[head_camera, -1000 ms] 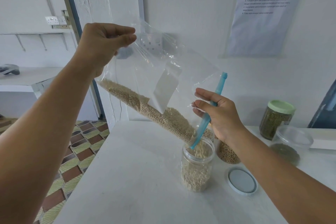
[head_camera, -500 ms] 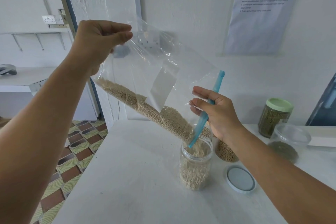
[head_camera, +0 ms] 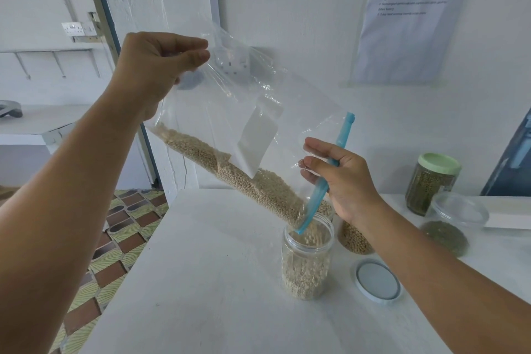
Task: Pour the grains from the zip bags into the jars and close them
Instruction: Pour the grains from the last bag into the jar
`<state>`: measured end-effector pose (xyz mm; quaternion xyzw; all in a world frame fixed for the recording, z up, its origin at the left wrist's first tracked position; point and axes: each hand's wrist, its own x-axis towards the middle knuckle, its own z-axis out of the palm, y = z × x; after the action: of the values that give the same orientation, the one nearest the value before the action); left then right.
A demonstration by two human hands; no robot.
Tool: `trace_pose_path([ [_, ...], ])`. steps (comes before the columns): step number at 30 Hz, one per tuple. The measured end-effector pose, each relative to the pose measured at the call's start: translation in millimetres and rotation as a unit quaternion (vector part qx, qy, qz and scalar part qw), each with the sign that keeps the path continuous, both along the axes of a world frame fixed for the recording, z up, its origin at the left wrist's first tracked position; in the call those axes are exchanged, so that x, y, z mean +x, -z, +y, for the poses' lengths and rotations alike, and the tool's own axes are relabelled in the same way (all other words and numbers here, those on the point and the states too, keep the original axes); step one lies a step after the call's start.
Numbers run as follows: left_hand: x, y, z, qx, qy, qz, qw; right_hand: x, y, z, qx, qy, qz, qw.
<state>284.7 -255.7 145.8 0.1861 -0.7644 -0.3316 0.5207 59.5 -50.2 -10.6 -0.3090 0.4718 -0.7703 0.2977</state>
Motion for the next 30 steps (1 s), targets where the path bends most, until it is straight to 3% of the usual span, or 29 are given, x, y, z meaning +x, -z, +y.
trace_pose_path([
  [30,-7,1,18,-0.004,-0.012,-0.006,1.0,-1,5,3,0.003,0.014,0.01,1.0],
])
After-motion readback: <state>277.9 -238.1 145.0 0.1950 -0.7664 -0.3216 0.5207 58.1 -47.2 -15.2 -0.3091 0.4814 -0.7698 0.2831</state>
